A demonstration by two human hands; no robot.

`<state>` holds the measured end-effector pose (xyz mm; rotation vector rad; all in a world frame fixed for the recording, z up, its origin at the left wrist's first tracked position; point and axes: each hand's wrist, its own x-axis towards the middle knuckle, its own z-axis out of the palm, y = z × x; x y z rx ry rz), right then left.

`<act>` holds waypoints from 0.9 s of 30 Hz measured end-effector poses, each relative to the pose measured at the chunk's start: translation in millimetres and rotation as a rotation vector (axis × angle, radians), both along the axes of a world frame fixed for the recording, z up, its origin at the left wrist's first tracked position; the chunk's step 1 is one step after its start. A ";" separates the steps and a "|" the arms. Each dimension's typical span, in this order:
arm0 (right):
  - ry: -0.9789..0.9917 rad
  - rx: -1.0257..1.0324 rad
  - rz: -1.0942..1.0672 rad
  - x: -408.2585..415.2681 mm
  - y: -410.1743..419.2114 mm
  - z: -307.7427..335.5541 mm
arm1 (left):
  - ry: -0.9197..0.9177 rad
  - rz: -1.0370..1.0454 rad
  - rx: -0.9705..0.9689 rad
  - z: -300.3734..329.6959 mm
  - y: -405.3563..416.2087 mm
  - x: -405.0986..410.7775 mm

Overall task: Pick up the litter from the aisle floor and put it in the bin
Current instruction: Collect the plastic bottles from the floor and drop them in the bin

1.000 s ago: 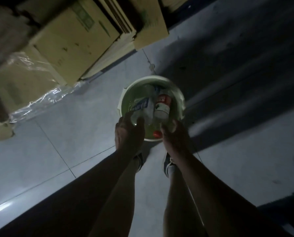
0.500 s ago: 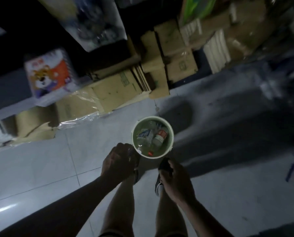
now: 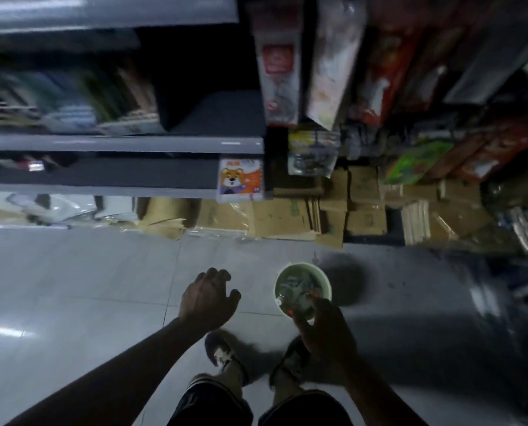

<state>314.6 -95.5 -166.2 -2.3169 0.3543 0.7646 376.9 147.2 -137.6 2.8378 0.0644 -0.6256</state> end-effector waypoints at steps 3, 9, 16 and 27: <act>-0.047 -0.012 0.113 8.7 30.1 29.9 | -0.043 0.110 -0.001 34.1 38.1 -22.6; -0.093 0.007 0.374 19.7 118.0 85.7 | -0.124 0.343 0.000 88.6 124.7 -79.4; -0.167 -0.016 0.742 -6.2 249.5 125.8 | -0.209 0.638 -0.008 126.3 229.5 -181.8; -0.307 -0.039 1.161 -95.5 423.6 163.4 | -0.295 1.065 0.020 157.9 335.5 -362.2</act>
